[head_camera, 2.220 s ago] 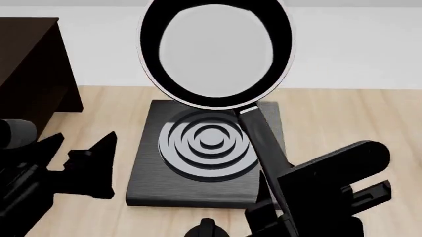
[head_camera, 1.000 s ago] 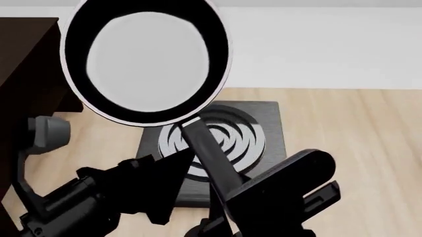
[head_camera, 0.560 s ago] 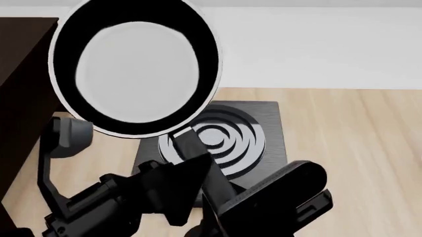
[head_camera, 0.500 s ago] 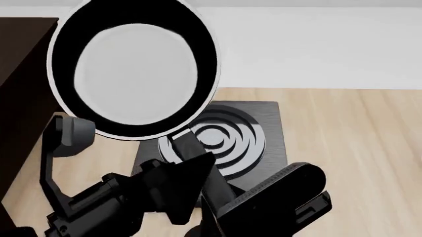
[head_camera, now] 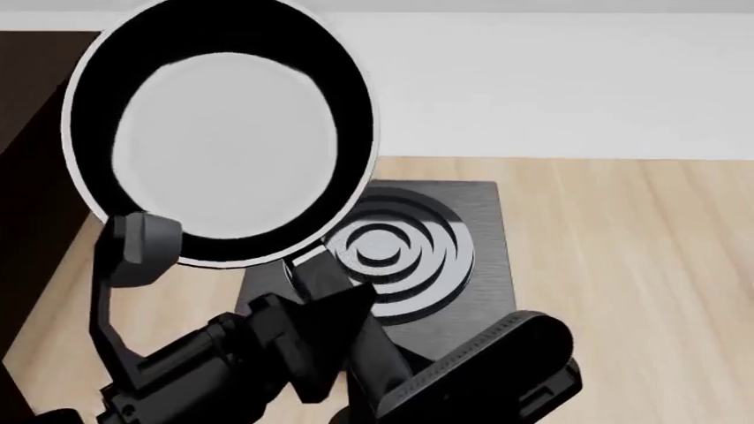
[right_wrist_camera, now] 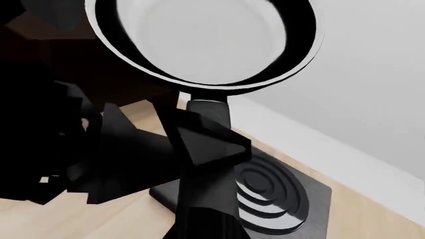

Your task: Put the frying pan on the cabinet shelf.

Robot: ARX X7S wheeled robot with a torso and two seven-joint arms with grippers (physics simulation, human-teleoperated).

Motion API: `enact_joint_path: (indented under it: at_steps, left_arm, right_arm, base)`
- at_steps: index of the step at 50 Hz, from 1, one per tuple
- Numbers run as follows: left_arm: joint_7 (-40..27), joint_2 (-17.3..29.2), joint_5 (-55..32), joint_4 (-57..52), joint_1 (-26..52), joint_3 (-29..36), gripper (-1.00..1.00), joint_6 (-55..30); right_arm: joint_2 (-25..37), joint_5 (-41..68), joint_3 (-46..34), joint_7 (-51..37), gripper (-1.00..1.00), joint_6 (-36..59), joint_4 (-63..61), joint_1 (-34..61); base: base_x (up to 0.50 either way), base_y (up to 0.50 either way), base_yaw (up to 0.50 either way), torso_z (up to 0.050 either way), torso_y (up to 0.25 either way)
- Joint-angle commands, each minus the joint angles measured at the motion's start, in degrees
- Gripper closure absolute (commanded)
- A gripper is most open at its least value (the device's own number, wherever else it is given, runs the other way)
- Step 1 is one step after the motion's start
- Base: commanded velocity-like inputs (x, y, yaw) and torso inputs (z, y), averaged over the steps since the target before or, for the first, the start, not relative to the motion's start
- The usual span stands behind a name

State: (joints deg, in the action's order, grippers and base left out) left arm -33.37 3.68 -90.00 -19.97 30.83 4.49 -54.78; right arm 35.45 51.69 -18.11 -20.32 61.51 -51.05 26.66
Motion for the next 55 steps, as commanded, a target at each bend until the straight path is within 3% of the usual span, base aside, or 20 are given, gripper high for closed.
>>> enact_joint_path:
  at_steps: [1,22,23,39,55]
  left_arm:
    - [-1.06,0.65,-0.17,0.53,-0.5,0.46,1.0,1.68]
    - [-2.11,1.68,-0.65,0.5,0.12,0.59,1.0,5.38]
    - [-2.14,1.83,-0.75,0.64,0.25,0.45,1.0,5.57]
    - [-3.42,4.67,-0.92,5.27,8.97,-0.3,1.0,6.49]
    - [1.38,7.45,3.47,18.38,17.75,-2.6,1.0,10.4]
  right_arm:
    - [-0.06,-4.09,1.48,0.75,1.0,-1.13,-1.23,0.21]
    - [0.61,-4.92,0.52,0.3,1.0,-2.54,-1.34,-0.97]
    - [0.72,-5.14,0.32,0.31,-1.0,-2.64,-1.33,-1.13]
    - [1.28,-3.34,0.46,-0.87,-1.0,-1.37,-2.14,-0.77]
    - [1.31,0.29,1.93,-3.24,-1.0,0.09,-3.86,-0.57]
  base:
    - [0.0,0.0,0.0,0.0,0.0]
    - [0.0,0.0,0.0,0.0,0.002]
    - [0.0,0.0,0.0,0.0,0.0]
    - [0.0,0.0,0.0,0.001,0.002]
    - [0.0,0.0,0.0,0.001,0.002]
